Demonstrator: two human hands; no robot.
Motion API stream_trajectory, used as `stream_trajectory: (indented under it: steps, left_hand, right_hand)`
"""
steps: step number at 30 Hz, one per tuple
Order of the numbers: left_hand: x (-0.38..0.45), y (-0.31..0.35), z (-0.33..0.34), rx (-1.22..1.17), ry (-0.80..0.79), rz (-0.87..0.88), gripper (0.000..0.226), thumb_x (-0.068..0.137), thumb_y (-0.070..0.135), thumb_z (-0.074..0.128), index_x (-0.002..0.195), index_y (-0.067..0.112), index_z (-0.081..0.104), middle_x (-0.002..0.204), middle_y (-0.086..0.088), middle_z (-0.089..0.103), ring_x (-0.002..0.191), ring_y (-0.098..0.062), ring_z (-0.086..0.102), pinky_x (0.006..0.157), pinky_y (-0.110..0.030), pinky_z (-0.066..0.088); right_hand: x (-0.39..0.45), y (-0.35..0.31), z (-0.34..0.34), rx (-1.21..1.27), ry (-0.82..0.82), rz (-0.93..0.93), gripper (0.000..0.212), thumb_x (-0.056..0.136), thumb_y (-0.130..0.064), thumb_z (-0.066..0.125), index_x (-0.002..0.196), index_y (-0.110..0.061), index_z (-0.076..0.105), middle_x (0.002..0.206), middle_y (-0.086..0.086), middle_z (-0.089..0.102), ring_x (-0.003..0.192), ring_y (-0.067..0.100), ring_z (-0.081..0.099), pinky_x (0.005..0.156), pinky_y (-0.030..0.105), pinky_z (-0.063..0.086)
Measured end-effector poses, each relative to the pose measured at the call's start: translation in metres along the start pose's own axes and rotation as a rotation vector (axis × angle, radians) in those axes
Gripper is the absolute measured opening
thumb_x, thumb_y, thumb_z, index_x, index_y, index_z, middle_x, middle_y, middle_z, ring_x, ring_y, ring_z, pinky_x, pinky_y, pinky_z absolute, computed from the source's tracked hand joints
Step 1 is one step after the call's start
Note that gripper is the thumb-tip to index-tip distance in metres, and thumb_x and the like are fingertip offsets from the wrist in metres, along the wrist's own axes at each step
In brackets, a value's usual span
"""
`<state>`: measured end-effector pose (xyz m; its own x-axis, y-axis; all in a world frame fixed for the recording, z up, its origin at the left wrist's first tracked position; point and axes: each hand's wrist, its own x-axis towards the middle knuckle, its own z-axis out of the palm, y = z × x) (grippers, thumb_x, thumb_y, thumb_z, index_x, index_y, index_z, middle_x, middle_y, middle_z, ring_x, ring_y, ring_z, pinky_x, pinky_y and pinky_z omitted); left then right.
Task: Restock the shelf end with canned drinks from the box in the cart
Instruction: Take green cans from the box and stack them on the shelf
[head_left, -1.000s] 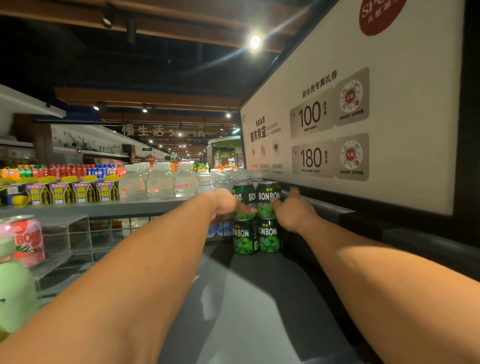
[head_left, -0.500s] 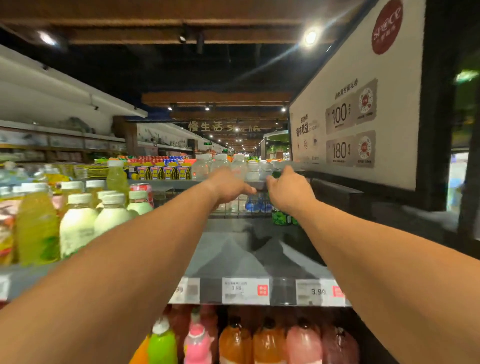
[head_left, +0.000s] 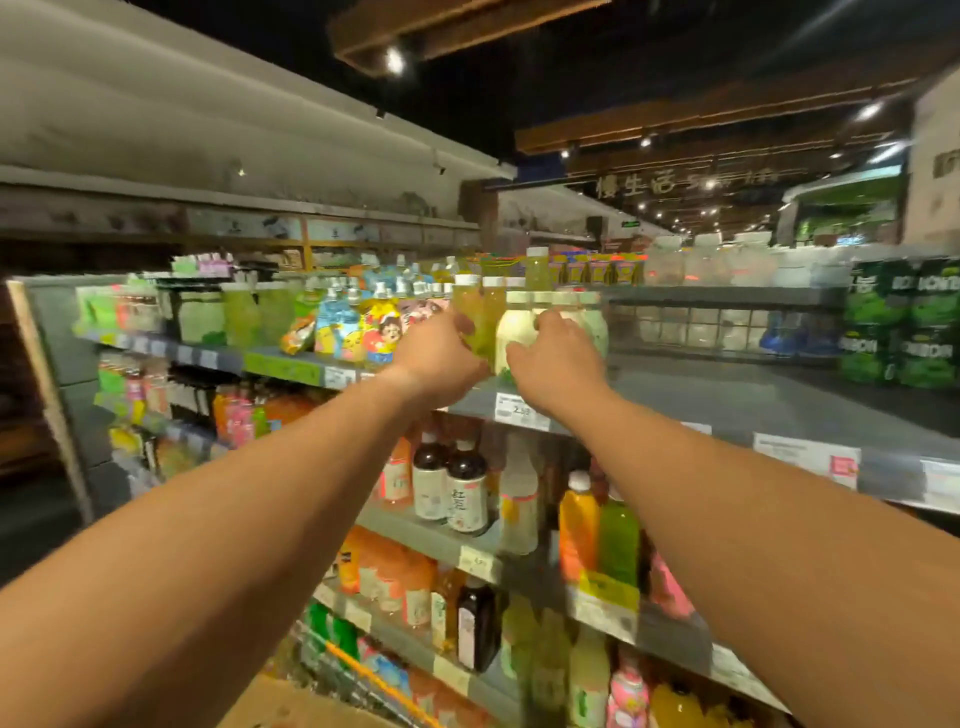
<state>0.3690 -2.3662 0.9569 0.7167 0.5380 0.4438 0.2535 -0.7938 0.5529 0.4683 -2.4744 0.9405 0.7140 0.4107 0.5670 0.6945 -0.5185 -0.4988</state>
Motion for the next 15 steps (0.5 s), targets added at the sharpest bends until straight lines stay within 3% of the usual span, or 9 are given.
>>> stream_trajectory:
  steps: [4,7,13,15]
  left_hand:
    - [-0.046,-0.095,-0.026,0.172,-0.044,-0.130,0.051,0.075,0.032,0.075,0.121,0.016,0.061,0.111,-0.007,0.070,0.104,-0.029,0.066,0.080,-0.030,0.051]
    - [-0.087,-0.166,-0.028,0.276,-0.088,-0.252,0.057,0.077,0.034,0.074,0.127,0.016,0.056,0.121,-0.009,0.067,0.113,-0.031,0.062,0.087,-0.034,0.049]
    - [-0.176,-0.282,0.011,0.305,-0.205,-0.444,0.056,0.082,0.033,0.071,0.130,0.009,0.055,0.129,-0.016,0.062,0.119,-0.033,0.058,0.094,-0.036,0.047]
    - [-0.203,-0.310,0.031,0.301,-0.258,-0.486,0.052,0.082,0.034,0.071,0.125,0.009,0.056,0.125,-0.017,0.063,0.115,-0.034,0.060,0.090,-0.036,0.048]
  right_hand:
    - [-0.042,-0.052,0.074,0.040,-0.133,-0.052,0.046,0.090,-0.038,0.053,0.125,-0.009,0.048,0.125,0.016,0.053,0.116,0.038,0.052,0.089,0.042,0.044]
    - [-0.088,-0.072,0.130,0.036,-0.260,-0.086,0.048,0.088,-0.041,0.054,0.124,-0.010,0.049,0.124,0.015,0.052,0.115,0.038,0.052,0.091,0.042,0.045]
    - [-0.195,-0.070,0.234,0.001,-0.519,-0.093,0.047,0.087,-0.038,0.056,0.122,-0.008,0.049,0.120,0.017,0.054,0.111,0.040,0.055,0.089,0.043,0.047]
    - [-0.227,-0.061,0.262,-0.027,-0.604,-0.094,0.049,0.087,-0.038,0.057,0.124,-0.007,0.048,0.121,0.017,0.054,0.112,0.039,0.055,0.090,0.042,0.046]
